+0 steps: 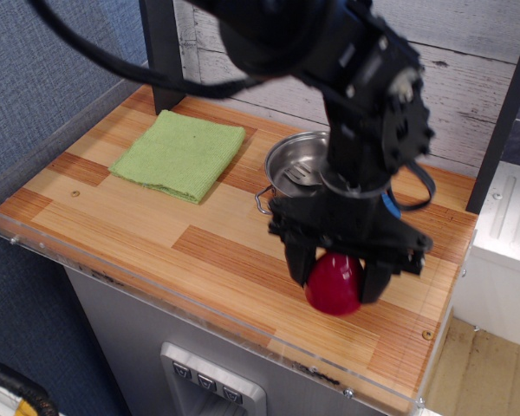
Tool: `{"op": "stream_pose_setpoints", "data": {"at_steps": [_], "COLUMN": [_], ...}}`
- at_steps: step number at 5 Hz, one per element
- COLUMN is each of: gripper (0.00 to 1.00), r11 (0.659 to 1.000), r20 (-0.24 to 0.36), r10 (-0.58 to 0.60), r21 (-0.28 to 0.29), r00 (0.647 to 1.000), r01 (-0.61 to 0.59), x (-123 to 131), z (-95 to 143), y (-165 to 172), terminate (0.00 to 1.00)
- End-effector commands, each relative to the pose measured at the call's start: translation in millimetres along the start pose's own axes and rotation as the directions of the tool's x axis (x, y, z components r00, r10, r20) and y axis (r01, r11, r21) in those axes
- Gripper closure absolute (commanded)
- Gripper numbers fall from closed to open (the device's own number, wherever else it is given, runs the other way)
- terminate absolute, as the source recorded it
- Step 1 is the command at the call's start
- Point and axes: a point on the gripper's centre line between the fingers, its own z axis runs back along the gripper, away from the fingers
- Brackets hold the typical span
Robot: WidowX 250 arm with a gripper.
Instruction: Place red potato on top of green cloth.
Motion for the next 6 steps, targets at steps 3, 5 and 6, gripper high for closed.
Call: {"op": "stream_pose_setpoints", "data": {"at_steps": [3, 5, 6], "gripper": [1.00, 1.00, 1.00], "r11": [0.941, 0.905, 0.893], "r20": [0.089, 0.114, 0.128], "r10": [0.329, 0.414, 0.440], "r21": [0.053, 0.057, 0.045], "r00": [0.940, 0.903, 0.889], "r01": [-0.334, -0.422, -0.449], "x": [53, 81, 91], "z": [47, 27, 17], "y": [114, 157, 175], "terminate": [0.00, 0.00, 0.00]}}
